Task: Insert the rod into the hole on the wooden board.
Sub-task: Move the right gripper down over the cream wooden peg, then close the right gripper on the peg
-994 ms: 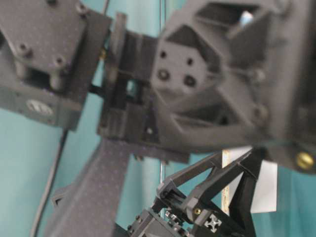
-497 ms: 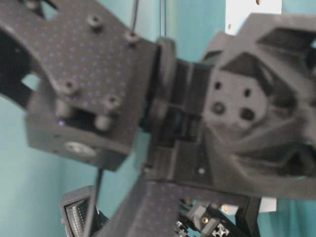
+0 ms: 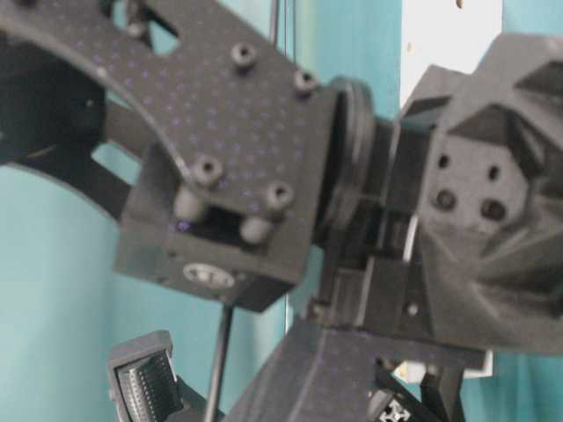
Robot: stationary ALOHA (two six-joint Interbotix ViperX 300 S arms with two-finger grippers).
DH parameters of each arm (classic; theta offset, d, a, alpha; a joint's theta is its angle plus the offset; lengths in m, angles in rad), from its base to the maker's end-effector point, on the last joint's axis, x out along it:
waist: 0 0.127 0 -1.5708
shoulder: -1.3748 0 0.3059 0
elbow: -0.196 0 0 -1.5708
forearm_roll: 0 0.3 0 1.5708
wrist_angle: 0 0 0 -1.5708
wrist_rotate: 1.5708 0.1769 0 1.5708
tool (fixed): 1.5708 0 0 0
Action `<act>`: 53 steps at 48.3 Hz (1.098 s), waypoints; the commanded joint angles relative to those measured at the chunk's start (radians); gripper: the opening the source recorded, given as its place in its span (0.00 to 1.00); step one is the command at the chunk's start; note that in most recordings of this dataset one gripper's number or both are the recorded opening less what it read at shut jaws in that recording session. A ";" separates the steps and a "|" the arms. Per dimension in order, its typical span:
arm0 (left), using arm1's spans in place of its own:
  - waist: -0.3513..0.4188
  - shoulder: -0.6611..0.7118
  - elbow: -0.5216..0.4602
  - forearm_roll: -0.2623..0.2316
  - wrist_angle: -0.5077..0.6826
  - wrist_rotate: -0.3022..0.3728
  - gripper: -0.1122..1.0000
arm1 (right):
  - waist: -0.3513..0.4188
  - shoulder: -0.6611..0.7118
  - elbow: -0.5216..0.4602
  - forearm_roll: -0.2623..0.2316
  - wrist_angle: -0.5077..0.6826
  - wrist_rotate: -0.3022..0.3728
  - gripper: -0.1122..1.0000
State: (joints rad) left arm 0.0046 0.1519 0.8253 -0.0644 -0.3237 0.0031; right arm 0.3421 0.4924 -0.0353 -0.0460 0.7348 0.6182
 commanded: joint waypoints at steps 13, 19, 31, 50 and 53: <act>-0.005 -0.015 -0.008 0.002 -0.008 0.008 0.99 | 0.009 -0.017 -0.026 -0.002 -0.034 -0.002 0.69; -0.005 -0.014 -0.008 0.002 -0.008 0.006 0.99 | 0.009 -0.014 -0.026 0.000 -0.034 -0.002 0.69; -0.005 -0.015 -0.008 0.002 -0.008 0.008 0.99 | 0.009 -0.011 -0.026 0.000 -0.035 -0.002 0.69; -0.006 -0.014 -0.008 0.003 -0.008 0.008 0.98 | 0.015 0.003 -0.026 0.000 -0.032 -0.002 0.66; -0.005 -0.014 -0.008 0.002 -0.008 0.006 0.98 | 0.017 0.005 -0.026 0.000 -0.032 -0.002 0.64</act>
State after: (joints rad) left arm 0.0031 0.1519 0.8253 -0.0644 -0.3237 0.0031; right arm 0.3451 0.5139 -0.0368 -0.0476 0.7072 0.6197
